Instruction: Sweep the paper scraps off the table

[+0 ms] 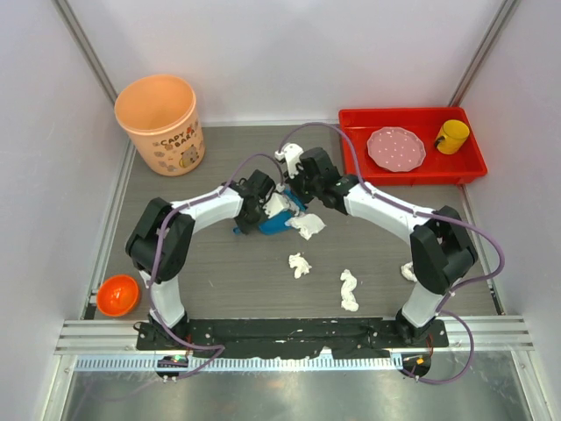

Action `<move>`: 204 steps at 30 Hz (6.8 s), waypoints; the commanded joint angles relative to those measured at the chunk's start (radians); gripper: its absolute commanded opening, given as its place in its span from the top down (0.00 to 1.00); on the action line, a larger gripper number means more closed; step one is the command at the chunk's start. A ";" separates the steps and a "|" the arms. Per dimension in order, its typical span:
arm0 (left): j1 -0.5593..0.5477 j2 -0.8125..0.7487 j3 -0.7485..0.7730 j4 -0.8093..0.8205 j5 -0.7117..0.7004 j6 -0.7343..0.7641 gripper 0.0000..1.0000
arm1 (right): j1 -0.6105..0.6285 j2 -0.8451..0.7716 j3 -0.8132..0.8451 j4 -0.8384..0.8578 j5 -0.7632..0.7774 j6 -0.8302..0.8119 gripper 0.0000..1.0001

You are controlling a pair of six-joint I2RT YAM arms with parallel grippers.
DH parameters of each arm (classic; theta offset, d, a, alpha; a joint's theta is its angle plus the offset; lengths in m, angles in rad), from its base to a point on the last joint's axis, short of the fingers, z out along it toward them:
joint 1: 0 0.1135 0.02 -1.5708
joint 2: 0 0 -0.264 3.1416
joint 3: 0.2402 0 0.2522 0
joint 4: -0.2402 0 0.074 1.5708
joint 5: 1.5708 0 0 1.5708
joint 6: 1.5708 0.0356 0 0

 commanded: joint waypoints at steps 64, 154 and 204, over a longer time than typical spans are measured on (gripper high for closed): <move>0.104 -0.213 -0.135 -0.042 0.353 0.003 1.00 | 0.228 -0.365 -0.075 -0.156 0.270 0.676 0.99; 0.592 -0.006 0.245 1.586 -0.780 1.336 1.00 | 0.228 -0.673 -0.147 -0.167 0.218 0.581 0.99; 0.592 -0.517 0.166 -0.483 0.252 -0.015 1.00 | 0.295 -0.630 -0.222 -1.127 -0.405 -0.507 0.99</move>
